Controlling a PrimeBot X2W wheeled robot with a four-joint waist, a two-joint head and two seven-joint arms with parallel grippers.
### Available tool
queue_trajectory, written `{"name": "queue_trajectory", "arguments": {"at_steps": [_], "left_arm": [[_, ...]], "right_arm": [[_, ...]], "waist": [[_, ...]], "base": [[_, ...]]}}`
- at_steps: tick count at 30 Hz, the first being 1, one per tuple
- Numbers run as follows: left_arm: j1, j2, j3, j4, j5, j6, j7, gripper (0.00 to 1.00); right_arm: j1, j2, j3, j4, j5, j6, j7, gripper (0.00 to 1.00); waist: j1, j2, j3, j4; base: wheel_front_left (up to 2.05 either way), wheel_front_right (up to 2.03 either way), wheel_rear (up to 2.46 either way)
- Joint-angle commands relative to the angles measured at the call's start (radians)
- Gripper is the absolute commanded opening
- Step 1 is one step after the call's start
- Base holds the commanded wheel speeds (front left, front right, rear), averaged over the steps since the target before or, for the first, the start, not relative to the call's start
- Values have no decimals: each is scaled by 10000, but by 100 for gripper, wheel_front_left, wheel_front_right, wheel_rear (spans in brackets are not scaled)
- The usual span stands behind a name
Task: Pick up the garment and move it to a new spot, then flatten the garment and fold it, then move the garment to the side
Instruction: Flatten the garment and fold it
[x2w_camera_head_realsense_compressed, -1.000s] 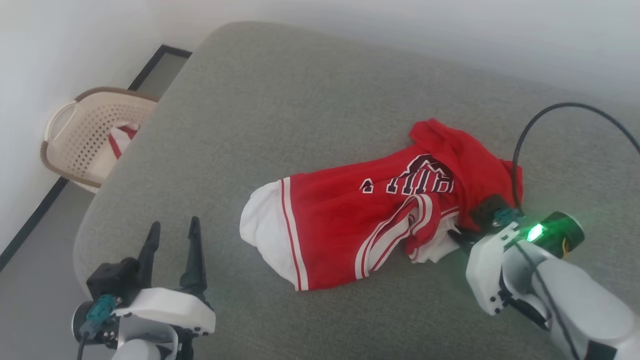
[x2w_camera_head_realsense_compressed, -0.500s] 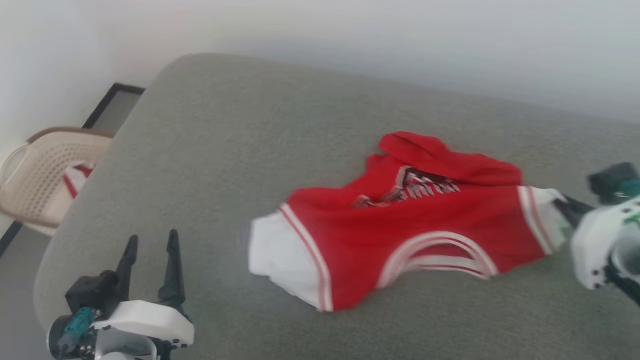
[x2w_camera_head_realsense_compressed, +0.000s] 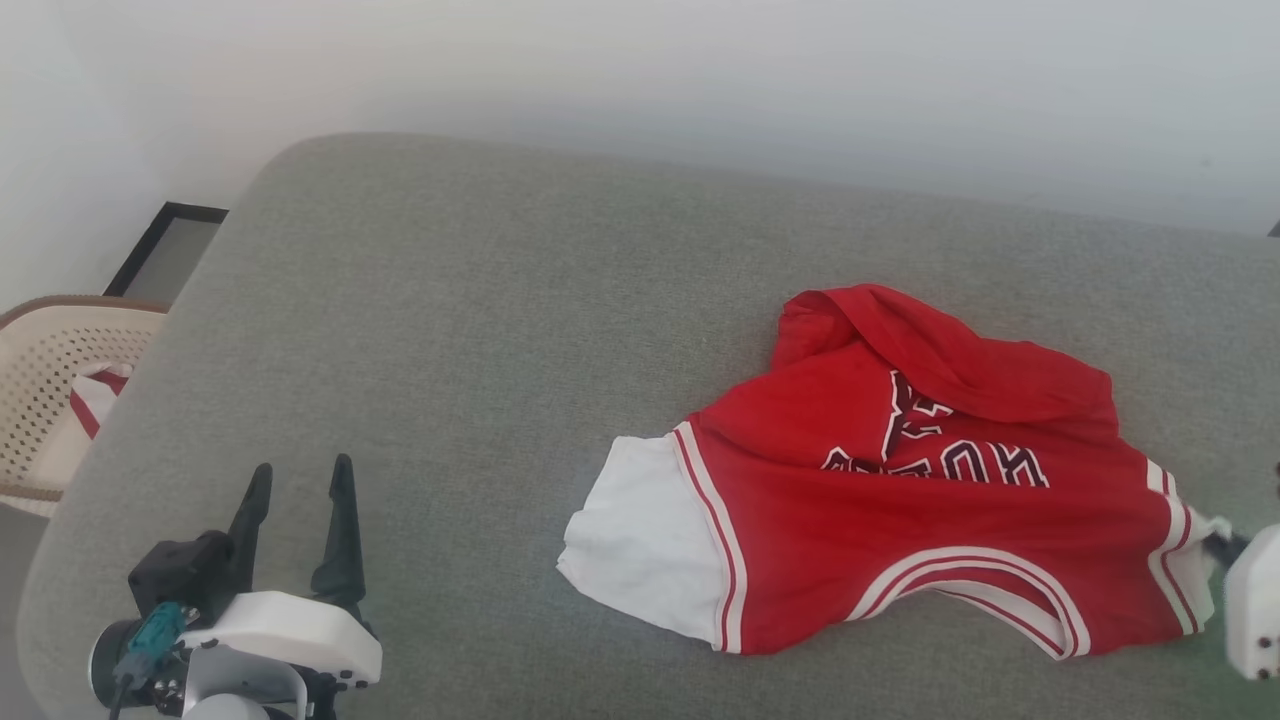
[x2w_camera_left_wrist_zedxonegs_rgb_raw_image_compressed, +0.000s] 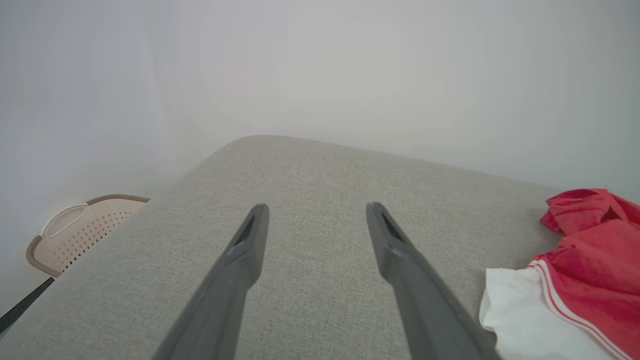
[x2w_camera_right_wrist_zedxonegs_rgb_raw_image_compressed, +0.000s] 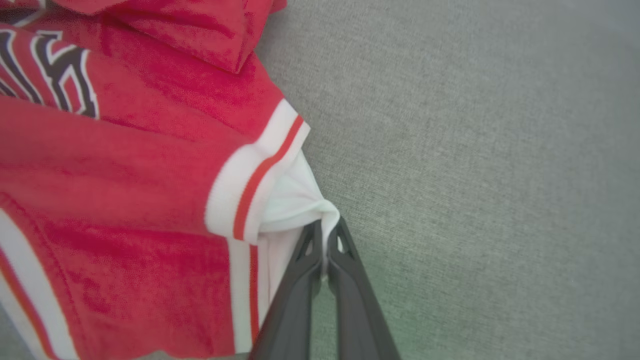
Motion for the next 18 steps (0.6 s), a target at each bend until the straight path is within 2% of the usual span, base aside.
{"name": "queue_trajectory", "arguments": {"at_steps": [1,6,7,8,9,15,18], "left_arm": [[-132,30,-25,28,63,-41,16,100],[-232,121,-131,137,75,-91,141,100],[-261,154,-132,170,57,-142,159,100],[-275,224,-146,202,54,-188,195,100],[-283,262,-171,211,39,-239,241,100],[-112,612,-186,55,-25,-364,613,100],[-44,839,-273,-88,-142,-581,934,100]], "right_arm": [[-106,181,74,256,103,-6,-25,0],[-519,616,549,1086,216,-5,-284,0],[-665,678,596,1192,265,-5,-371,20],[-755,732,713,1200,255,-5,-442,57],[-839,733,793,1212,257,-5,-534,100],[-988,691,1132,963,570,-6,-1155,100],[-854,615,1085,640,583,-8,-1715,100]], "waist": [[0,0,0,-31],[0,0,-74,-181],[0,0,-111,-226],[0,0,-157,-269],[0,0,-209,-318],[0,0,-669,-746],[0,0,-837,-1003]], "base": [[0,0,0],[0,0,0],[0,0,0],[0,0,0],[0,0,0],[0,0,0],[0,0,0]]}}
